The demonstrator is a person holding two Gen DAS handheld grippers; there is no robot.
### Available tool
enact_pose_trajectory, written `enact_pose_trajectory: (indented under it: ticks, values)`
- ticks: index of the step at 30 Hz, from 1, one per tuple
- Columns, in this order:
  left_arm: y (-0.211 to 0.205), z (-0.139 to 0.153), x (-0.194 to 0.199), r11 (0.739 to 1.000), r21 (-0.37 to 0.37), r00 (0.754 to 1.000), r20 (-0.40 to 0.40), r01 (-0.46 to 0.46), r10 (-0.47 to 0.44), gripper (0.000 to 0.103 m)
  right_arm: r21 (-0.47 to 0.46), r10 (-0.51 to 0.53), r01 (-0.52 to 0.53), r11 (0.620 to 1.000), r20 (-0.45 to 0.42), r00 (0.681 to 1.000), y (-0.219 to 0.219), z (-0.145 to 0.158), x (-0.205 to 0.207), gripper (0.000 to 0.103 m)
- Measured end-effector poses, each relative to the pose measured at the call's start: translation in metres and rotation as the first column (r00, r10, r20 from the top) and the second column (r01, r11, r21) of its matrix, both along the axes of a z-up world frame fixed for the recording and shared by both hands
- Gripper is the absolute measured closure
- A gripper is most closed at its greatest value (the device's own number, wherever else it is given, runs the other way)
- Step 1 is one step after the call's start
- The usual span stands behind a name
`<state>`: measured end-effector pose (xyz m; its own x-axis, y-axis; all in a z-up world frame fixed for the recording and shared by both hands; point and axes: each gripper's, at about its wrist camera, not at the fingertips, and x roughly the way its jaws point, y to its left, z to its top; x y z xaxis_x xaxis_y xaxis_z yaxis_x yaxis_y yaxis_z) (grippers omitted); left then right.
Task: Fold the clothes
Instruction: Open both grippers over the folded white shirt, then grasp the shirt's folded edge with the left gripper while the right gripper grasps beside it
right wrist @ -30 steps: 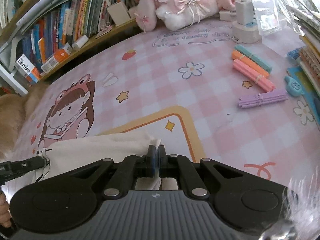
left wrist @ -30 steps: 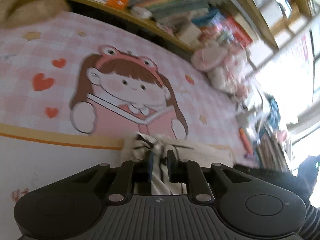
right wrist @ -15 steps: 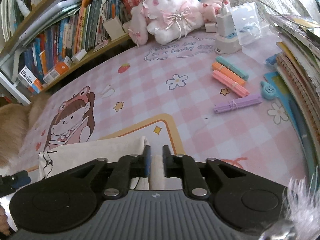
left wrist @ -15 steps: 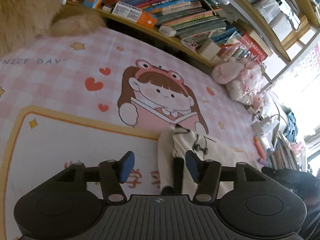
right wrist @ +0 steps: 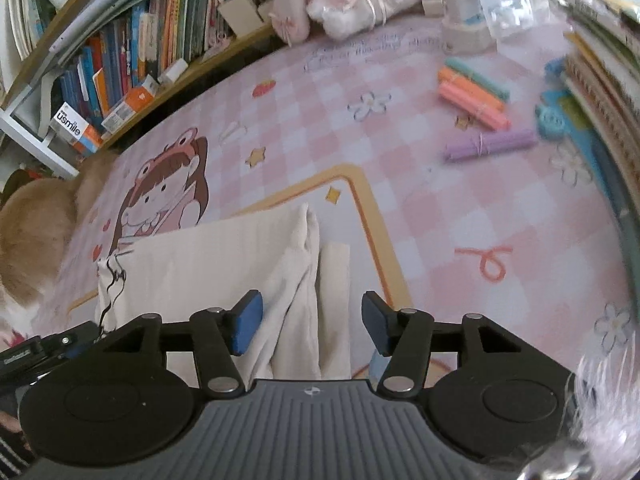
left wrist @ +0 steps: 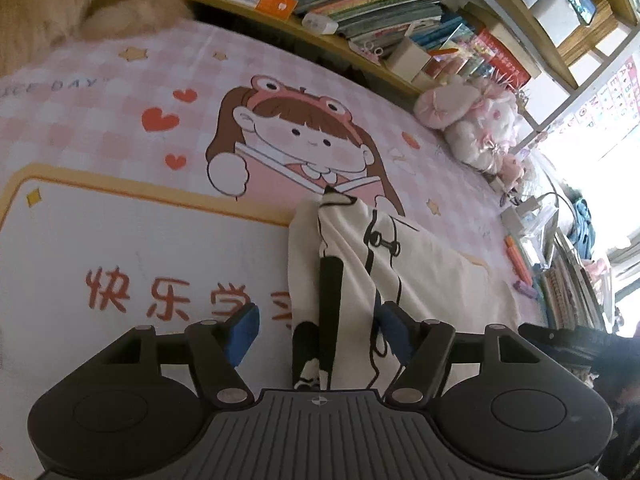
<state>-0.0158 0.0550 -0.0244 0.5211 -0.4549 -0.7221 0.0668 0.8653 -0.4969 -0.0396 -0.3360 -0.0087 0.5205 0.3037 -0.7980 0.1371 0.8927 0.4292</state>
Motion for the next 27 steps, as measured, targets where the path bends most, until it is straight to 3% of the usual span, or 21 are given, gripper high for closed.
enact_pose_trajectory:
  ticks: [10,19,21,23,25,27]
  values:
    - [-0.003,-0.006,-0.003,0.999,-0.029,0.999,-0.024,-0.031,0.03,0.036,0.069,0.001,0.002,0.998,-0.043,0.999,-0.002,-0.009,-0.005,0.051]
    - [-0.018,-0.006,-0.003,0.999,-0.034,0.999,-0.04,-0.011,0.01,0.04,0.093,0.014,-0.009,0.996,-0.057,0.998,0.0,-0.012,-0.004,0.064]
    - [-0.019,-0.005,-0.003,1.0,-0.018,0.999,-0.043,-0.015,0.014,0.049,0.095,0.029,-0.024,0.995,-0.048,0.998,0.002,-0.01,-0.003,0.077]
    - [-0.019,-0.004,-0.005,1.0,-0.016,0.999,-0.046,-0.022,0.021,0.065,0.08,0.048,-0.046,0.996,-0.032,0.998,0.006,-0.006,-0.003,0.081]
    - [-0.018,0.001,-0.007,0.999,-0.024,0.999,-0.034,-0.026,0.025,0.074,0.045,0.074,-0.074,0.996,-0.01,0.997,0.011,0.001,-0.004,0.084]
    - [-0.018,0.008,-0.01,1.0,-0.023,1.0,-0.013,-0.018,0.018,0.075,0.026,0.091,-0.091,0.995,0.016,0.996,0.014,0.007,-0.006,0.085]
